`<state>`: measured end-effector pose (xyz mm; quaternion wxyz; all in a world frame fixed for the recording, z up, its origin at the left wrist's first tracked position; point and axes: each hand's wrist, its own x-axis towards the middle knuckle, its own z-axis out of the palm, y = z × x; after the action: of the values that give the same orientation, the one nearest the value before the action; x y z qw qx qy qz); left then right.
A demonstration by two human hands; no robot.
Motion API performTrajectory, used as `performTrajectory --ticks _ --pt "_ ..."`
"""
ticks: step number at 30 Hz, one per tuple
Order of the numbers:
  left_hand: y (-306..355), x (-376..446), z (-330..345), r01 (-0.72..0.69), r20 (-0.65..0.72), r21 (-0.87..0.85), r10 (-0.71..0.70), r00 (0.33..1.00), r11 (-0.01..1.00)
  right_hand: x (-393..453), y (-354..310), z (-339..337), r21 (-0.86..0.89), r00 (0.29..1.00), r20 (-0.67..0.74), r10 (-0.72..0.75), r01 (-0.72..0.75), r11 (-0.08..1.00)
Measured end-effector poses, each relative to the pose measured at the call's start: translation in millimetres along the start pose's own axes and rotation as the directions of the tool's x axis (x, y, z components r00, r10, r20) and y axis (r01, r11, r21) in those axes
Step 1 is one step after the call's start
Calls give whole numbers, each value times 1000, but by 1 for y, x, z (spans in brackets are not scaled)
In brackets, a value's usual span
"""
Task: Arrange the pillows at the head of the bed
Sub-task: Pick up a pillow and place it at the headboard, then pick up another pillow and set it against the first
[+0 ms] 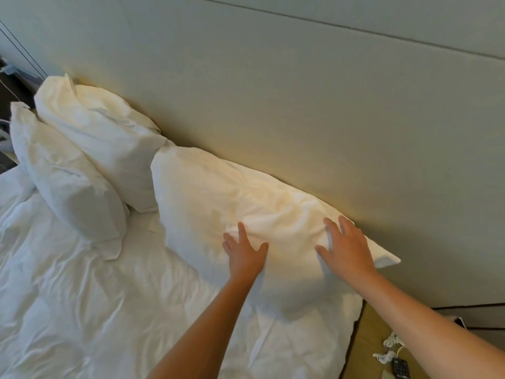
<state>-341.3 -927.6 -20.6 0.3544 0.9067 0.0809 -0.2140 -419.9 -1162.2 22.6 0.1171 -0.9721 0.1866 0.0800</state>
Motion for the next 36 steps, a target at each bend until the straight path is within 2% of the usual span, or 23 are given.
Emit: performTrajectory --ticks 6,13,16,19,23,28,36 --pt "15 -20 26 -4 77 5 3 997 1000 -10 14 -2 -5 999 24 -38 38 999" --pt "15 -47 31 -51 137 22 47 989 998 -50 37 -11 113 988 83 -132 122 986" --pt "12 -76 32 -43 180 -16 45 983 999 -80 50 -13 223 983 104 -150 124 967" --pt "5 -120 35 19 185 -140 8 983 990 -116 62 -15 329 973 162 -165 105 939" --pt "-9 -191 41 104 147 -349 -56 988 931 -169 83 -15 467 961 209 -182 65 882" --pt "-33 -296 61 197 94 -568 -176 980 799 -234 111 -6 579 923 298 -244 29 815" --pt "-84 -448 108 252 -5 -741 -381 925 623 -312 122 40 635 801 425 -421 68 770"
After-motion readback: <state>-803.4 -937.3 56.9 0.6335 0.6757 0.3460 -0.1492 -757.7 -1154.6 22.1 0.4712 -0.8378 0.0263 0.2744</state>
